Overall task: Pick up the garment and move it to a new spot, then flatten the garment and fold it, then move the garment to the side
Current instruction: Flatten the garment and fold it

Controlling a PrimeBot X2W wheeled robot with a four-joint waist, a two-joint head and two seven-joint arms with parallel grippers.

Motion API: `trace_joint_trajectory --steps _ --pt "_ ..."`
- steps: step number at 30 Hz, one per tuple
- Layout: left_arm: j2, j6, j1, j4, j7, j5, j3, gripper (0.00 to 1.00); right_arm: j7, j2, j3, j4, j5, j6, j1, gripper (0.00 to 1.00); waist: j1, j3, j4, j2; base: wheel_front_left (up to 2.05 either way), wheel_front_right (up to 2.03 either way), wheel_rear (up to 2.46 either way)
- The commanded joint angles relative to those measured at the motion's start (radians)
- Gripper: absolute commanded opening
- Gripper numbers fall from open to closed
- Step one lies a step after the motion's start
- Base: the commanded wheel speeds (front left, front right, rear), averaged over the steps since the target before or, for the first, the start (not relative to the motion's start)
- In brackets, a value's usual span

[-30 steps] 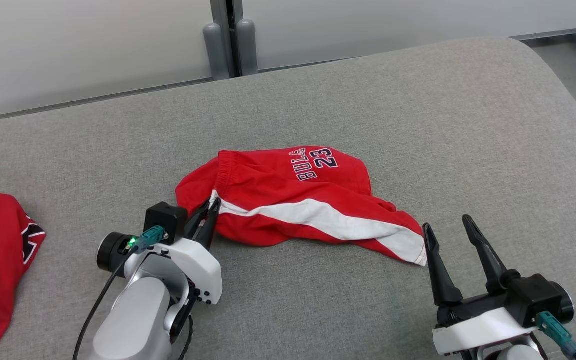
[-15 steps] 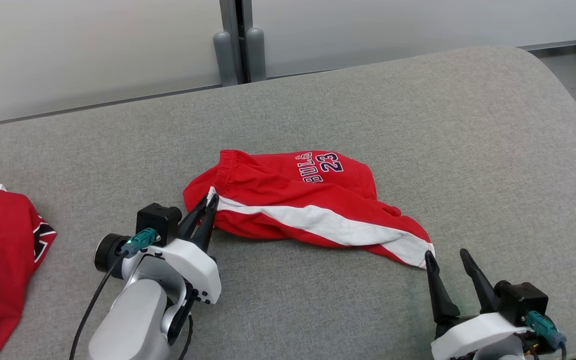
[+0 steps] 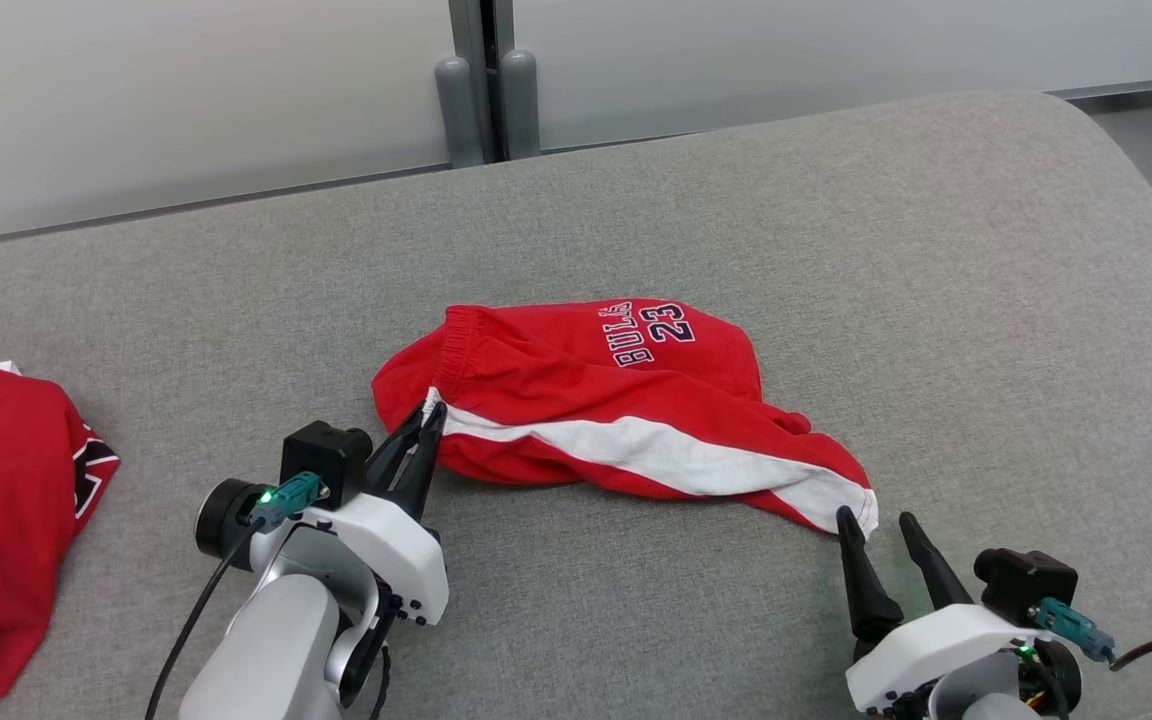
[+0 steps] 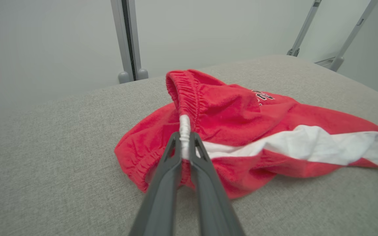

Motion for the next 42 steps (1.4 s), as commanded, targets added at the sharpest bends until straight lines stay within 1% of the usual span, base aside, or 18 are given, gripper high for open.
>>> trace_joint_trajectory --steps 1,3,4,5,6,7,13,18,21,24,26,29,31,33,34,38,42 --pt "0.008 0.004 0.011 -0.005 -0.002 -0.004 -0.001 0.00 -0.005 -0.002 0.008 0.009 0.010 0.000 -0.013 1.00 0.0000 0.000 0.001 0.0000 0.00 0.00 0.00" --pt "0.011 0.006 0.015 -0.009 -0.001 -0.004 -0.004 0.00 -0.008 -0.002 0.020 0.019 0.020 0.000 -0.020 0.98 0.0000 -0.001 0.002 0.0000 0.00 0.00 0.00" --pt "0.012 0.007 0.015 -0.012 -0.001 -0.004 -0.005 0.00 -0.010 -0.002 0.025 0.025 0.026 0.000 -0.022 0.76 0.0000 -0.001 0.003 0.0000 0.00 0.00 0.00" --pt "0.013 0.008 0.015 -0.014 0.000 -0.006 -0.005 0.00 -0.011 -0.002 0.032 0.031 0.031 0.000 -0.025 0.47 0.0000 -0.002 0.004 0.0000 0.00 0.00 0.00" --pt "0.013 0.009 0.015 -0.016 0.001 -0.007 -0.006 0.00 -0.012 -0.004 0.039 0.038 0.032 0.000 -0.029 0.26 0.0000 -0.002 0.005 0.0000 0.00 0.00 0.00" --pt "0.014 0.009 0.015 -0.018 0.001 -0.009 -0.006 0.00 -0.012 -0.011 0.049 0.045 0.023 0.000 -0.035 0.00 0.0000 -0.003 0.006 0.0000 0.00 0.00 0.00" --pt "0.021 0.016 0.018 -0.028 0.002 -0.013 -0.007 0.00 -0.023 -0.035 0.068 0.051 0.010 0.000 -0.046 0.00 0.0000 -0.005 0.013 0.0000 0.00 0.00 0.00" --pt "0.028 0.023 0.029 -0.040 -0.004 -0.018 -0.004 0.00 -0.029 -0.059 0.074 -0.002 -0.030 0.000 -0.026 0.00 0.0000 -0.015 0.022 0.0000 0.00 0.00 0.00" --pt "0.035 0.027 0.037 -0.067 -0.010 -0.020 -0.003 0.00 -0.030 -0.072 0.084 -0.075 -0.043 0.000 -0.012 0.00 0.0000 -0.029 0.025 0.0000 0.00 0.00 0.00" --pt "0.047 0.031 0.033 -0.111 -0.012 -0.022 0.000 0.00 -0.030 -0.108 0.102 -0.170 -0.051 0.000 -0.016 0.00 0.0000 -0.047 0.030 0.0000 0.00 0.00 0.00" --pt "0.050 0.033 0.028 -0.155 -0.017 -0.036 0.014 0.00 -0.022 -0.125 0.131 -0.236 -0.019 0.000 -0.030 0.00 0.0000 -0.062 0.032 0.0000 0.00 0.00 0.00" --pt "0.057 0.034 0.010 -0.229 -0.001 -0.054 0.030 0.00 -0.001 -0.187 0.124 -0.331 0.004 0.000 -0.074 0.00 0.0000 -0.090 0.040 0.0000 0.00 0.00 0.00" --pt "0.063 0.038 -0.003 -0.281 0.020 -0.064 0.040 0.00 0.019 -0.216 0.127 -0.388 -0.002 0.000 -0.103 0.00 0.0000 -0.110 0.047 0.0000 0.00 0.00 0.00" --pt "0.068 0.041 -0.016 -0.330 0.050 -0.076 0.049 0.00 0.046 -0.247 0.123 -0.439 -0.010 0.000 -0.139 0.00 0.0000 -0.132 0.055 0.0000 0.00 0.00 0.00" --pt "0.071 0.047 -0.034 -0.378 0.084 -0.090 0.056 0.00 0.076 -0.266 0.110 -0.482 -0.010 0.000 -0.175 0.00 0.0000 -0.152 0.064 0.0000 0.00 0.00 0.00" --pt "0.068 0.061 -0.068 -0.475 0.142 -0.126 0.078 0.00 0.139 -0.290 0.092 -0.557 -0.026 0.000 -0.246 0.00 0.0000 -0.177 0.076 0.0000 0.00 0.00 0.00" --pt "0.062 0.083 -0.088 -0.535 0.168 -0.147 0.102 0.00 0.184 -0.302 0.070 -0.585 -0.040 0.000 -0.283 0.00 0.0000 -0.195 0.084 0.0000 0.00 0.00 0.00"
